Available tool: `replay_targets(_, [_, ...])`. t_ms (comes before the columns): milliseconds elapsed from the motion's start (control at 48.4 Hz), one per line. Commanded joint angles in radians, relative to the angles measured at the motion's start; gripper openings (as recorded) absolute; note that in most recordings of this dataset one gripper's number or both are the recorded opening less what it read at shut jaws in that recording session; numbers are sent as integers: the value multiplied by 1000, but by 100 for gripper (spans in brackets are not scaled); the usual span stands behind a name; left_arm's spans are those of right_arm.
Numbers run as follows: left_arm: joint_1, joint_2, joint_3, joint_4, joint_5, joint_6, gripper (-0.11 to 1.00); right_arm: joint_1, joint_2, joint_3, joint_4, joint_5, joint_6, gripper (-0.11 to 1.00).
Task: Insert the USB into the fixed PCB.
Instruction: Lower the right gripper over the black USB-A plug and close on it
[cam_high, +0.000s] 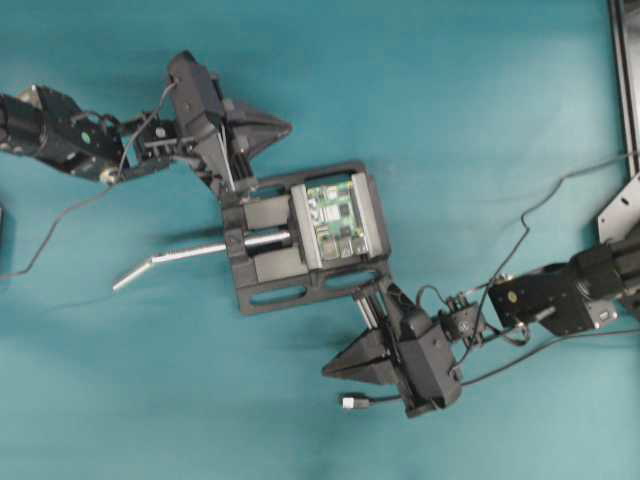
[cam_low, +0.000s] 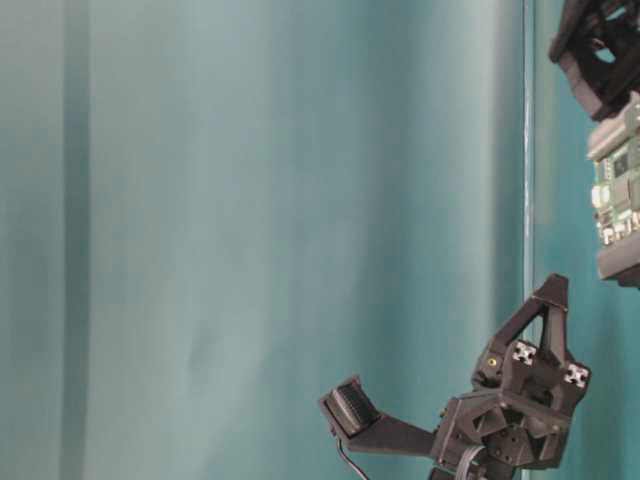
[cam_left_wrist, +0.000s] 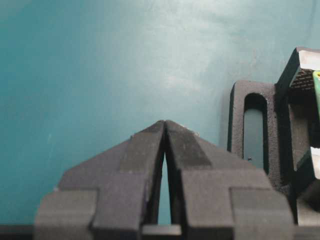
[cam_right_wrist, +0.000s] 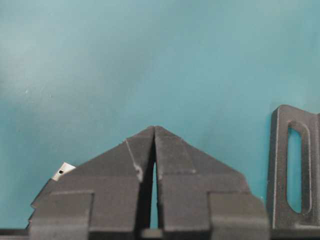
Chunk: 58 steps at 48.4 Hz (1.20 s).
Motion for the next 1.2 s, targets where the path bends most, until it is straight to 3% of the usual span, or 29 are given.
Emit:
replay_targets(0, [0, -110, -18, 31, 43, -5, -1, 0, -21, -14, 5, -14, 3, 0])
replay_targets(62, [2, -160, -20, 32, 98, 0, 5, 2, -21, -12, 43, -32, 3, 3])
replay_targets(227, [3, -270, -6, 38, 278, 2, 1, 18, -35, 20, 186, -167, 3, 3])
replay_targets(331, [0, -314, 23, 37, 354, -5, 1, 43, -52, 48, 238, -241, 3, 2])
replay_targets(475, [-18, -367, 69, 38, 390, -18, 1, 106, -78, 66, 308, -224, 6, 3])
replay_targets(558, [-29, -393, 92, 38, 393, -28, 1, 152, -87, 61, 422, -183, 12, 3])
replay_targets(641, [-40, -414, 109, 37, 394, -37, 1, 193, -100, 54, 595, -126, 8, 3])
replay_targets(703, [-48, -423, 117, 37, 394, -43, 1, 218, -106, 57, 667, -107, -6, 3])
replay_targets(806, [-58, -430, 120, 37, 396, -44, 1, 249, -112, 72, 681, -114, -28, 6])
replay_targets(930, [-61, -428, 120, 37, 397, -44, 1, 275, -112, 75, 693, -117, -34, 18])
replay_targets(1033, [-61, -430, 118, 37, 397, -44, 1, 305, -112, 71, 732, -118, -35, 36])
replay_targets(1178, [-61, -430, 120, 37, 399, -43, 1, 356, -112, 75, 831, -132, -54, 62])
